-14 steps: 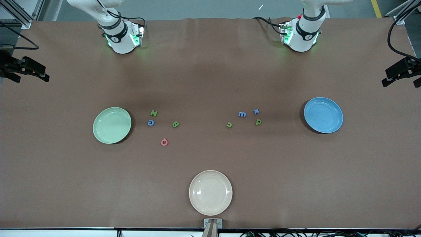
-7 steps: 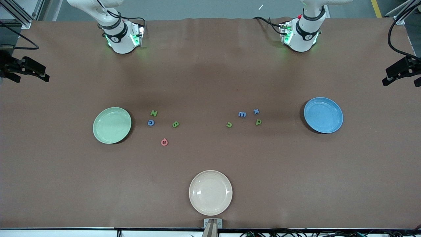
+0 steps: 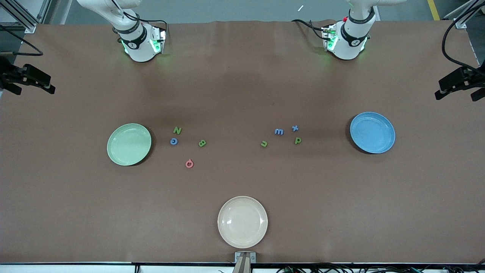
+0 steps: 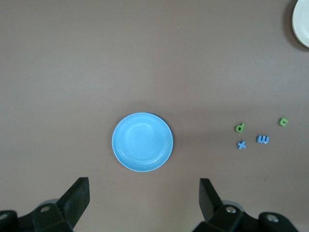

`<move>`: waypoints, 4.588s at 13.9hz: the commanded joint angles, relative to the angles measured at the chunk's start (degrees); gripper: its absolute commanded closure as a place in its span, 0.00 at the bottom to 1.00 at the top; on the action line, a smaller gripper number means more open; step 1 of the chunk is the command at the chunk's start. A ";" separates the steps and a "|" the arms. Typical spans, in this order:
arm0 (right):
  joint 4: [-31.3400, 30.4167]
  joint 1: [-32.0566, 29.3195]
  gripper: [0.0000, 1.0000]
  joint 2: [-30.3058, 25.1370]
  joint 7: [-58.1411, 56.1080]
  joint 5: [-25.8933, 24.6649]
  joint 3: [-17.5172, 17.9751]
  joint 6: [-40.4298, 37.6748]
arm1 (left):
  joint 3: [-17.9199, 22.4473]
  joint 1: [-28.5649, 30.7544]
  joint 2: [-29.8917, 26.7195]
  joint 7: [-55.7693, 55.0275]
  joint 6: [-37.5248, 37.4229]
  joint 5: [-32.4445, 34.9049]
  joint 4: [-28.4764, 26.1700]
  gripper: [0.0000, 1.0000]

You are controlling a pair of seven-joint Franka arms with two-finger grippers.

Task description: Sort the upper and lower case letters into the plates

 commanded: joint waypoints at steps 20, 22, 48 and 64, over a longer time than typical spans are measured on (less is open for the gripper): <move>-7.98 6.87 0.00 22.10 21.67 5.44 0.14 28.76 | -10.09 -18.52 26.80 -33.84 47.85 7.80 -23.83 0.01; -9.31 7.67 0.00 26.05 21.68 7.90 0.14 34.75 | -10.09 -18.88 28.04 -35.26 49.51 7.89 -24.09 0.01; -34.62 25.16 0.00 25.45 40.40 13.89 -0.39 61.93 | -11.41 -20.11 29.89 -35.96 59.98 7.80 -31.39 0.59; -36.47 26.83 0.22 29.76 39.96 13.45 -0.91 68.88 | -11.50 -15.56 23.49 -36.23 56.91 7.89 -32.88 0.96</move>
